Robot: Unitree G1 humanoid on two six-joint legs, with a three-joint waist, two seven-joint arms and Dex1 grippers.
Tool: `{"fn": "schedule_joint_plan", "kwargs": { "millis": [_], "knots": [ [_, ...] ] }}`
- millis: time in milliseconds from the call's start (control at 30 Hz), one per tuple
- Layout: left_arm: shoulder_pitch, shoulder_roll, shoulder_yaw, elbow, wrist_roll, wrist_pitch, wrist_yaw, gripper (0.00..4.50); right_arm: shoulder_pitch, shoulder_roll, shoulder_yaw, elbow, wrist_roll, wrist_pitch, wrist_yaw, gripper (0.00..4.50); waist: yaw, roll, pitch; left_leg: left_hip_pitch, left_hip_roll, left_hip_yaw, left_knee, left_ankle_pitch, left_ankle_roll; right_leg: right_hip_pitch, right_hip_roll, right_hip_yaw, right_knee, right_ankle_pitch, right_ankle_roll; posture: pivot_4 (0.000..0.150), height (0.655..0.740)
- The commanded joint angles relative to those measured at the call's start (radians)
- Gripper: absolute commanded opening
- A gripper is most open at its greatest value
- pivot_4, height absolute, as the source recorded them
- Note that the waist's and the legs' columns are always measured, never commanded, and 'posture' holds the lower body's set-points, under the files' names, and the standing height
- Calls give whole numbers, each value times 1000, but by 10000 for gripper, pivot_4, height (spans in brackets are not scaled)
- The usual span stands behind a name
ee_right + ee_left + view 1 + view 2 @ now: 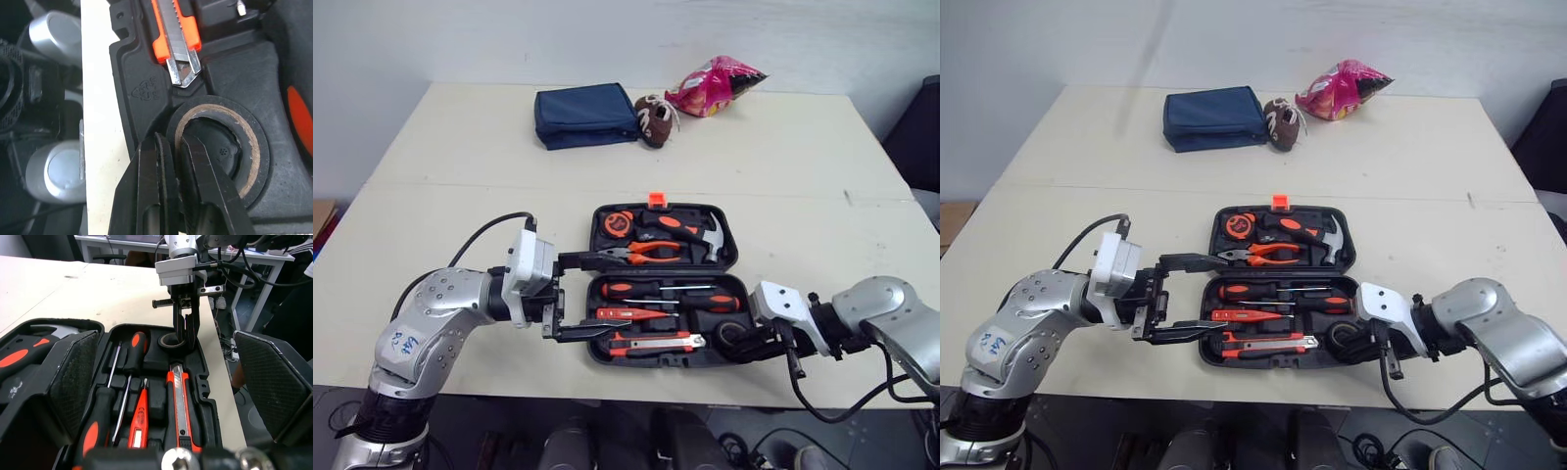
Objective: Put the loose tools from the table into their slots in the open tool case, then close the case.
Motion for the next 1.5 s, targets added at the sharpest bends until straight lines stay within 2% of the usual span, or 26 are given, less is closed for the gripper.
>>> {"fn": "schedule_joint_plan", "kwargs": {
  "millis": [33, 100, 167, 200, 233, 300, 500, 633, 733, 833, 1000, 1200, 1300, 1433, 1467, 1500],
  "knots": [
    [1, 10, 26, -40, -11, -2, 12, 45000, 3, 15, 5, 39, -34, -50, 11, 222, -9, 0, 0, 0, 0, 0, 0, 0, 0, 0, 0, 0, 0, 0, 0, 1500, 7400],
    [1, 11, 26, -40, -11, -1, 14, 45000, 0, 9, 9, 45, -28, -44, 30, 222, -14, 0, 0, 0, 0, 0, 0, 0, 0, 0, 0, 0, 0, 0, 0, 1500, 7400],
    [3, 11, 29, -41, -13, 0, 17, 45000, -7, 39, -7, 78, -33, -144, 47, 8964, -15, 0, 0, 0, 0, 0, 0, 0, 0, 0, 0, 0, 0, 0, 0, 1500, 7400],
    [8, 13, 33, -42, -15, 0, 18, 45000, -10, 59, -26, 94, -18, -200, 66, 11030, -15, -1, 0, 0, 0, 0, 0, 0, 0, 0, 0, 0, 0, 0, 0, 1500, 7400],
    [11, 14, 36, -42, -16, 1, 19, 45000, -11, 75, -40, 107, -9, -241, 78, 16879, -15, -1, 0, -1, 0, -1, 0, 0, 0, 0, 0, -1, -1, 0, 0, 1500, 7400],
    [22, 20, 43, -42, -18, 2, 16, 45000, -6, 69, -70, 100, 56, -211, 132, 23412, -15, 1, 1, -1, 0, 0, 0, 0, 0, 0, 0, -1, -1, 0, 0, 1500, 7400],
    [38, 54, 63, -26, -21, 4, -6, 45000, -24, -26, -197, 81, 291, 49, 240, 23412, -15, 4, 3, -1, 0, 0, 0, 0, 0, -1, -1, -1, 0, 0, 0, 1500, 7400],
    [22, 48, 57, -10, -7, -8, -5, 45000, -26, 93, -241, 90, 336, 33, 154, 23412, -16, 2, 2, -1, 0, -1, -1, 0, 0, -1, -1, -1, 0, 0, 0, 1500, 7400],
    [17, 41, 51, -12, 3, -11, 6, 45000, 54, 168, -209, 73, 242, -105, 145, 15616, -15, 3, 2, -2, 0, -2, -2, 0, 0, -1, 0, -1, 0, 0, 0, 1500, 7400],
    [27, 40, 61, -13, 16, -20, 19, 45000, 93, 226, -198, 106, 179, -202, 120, 801, -12, 4, 3, -2, -1, -1, -2, 0, 0, -2, -1, -2, -1, 0, 0, 1500, 7400],
    [74, 61, 95, -7, 29, -35, 18, 45000, 156, 264, -134, 275, 43, -327, 120, 242, -15, 3, 3, -1, -1, 0, 0, 0, 1, 0, -1, -1, -1, 1, 2, 1500, 7400],
    [102, 78, 101, 36, 73, -74, -1, 45000, 198, 280, -117, 402, -11, -389, 89, 242, -17, -1, 0, 2, 0, 0, 0, 0, 1, 2, -1, -1, -1, 1, 1, 1500, 7400],
    [115, 88, 126, 78, 88, -97, -12, 45000, 196, 295, -142, 348, 62, -342, 84, 242, -14, -6, -3, 7, 0, 0, -2, -1, 0, 7, -1, -1, -2, 1, 1, 1500, 7400],
    [152, 111, 142, 136, 147, -132, -4, 45000, 170, 278, -205, 249, 155, -257, 64, 242, -15, -5, -3, 8, 0, 0, -3, -2, 0, 8, -3, -1, -3, 0, 0, 1500, 7400],
    [154, 130, 137, 186, 248, -186, 50, 45000, 170, 265, -256, 194, 220, -203, 39, 242, -15, -5, -2, 8, 0, 0, -4, -2, 0, 7, -4, -1, -2, 0, 0, 1500, 7400],
    [154, 131, 150, 226, 300, -200, 104, 42294, 169, 246, -301, 157, 254, -177, 29, 61, -15, -2, -1, 7, 0, 0, -4, -2, 0, 7, -4, -1, -2, 0, 0, 1500, 7400]
  ]
}}
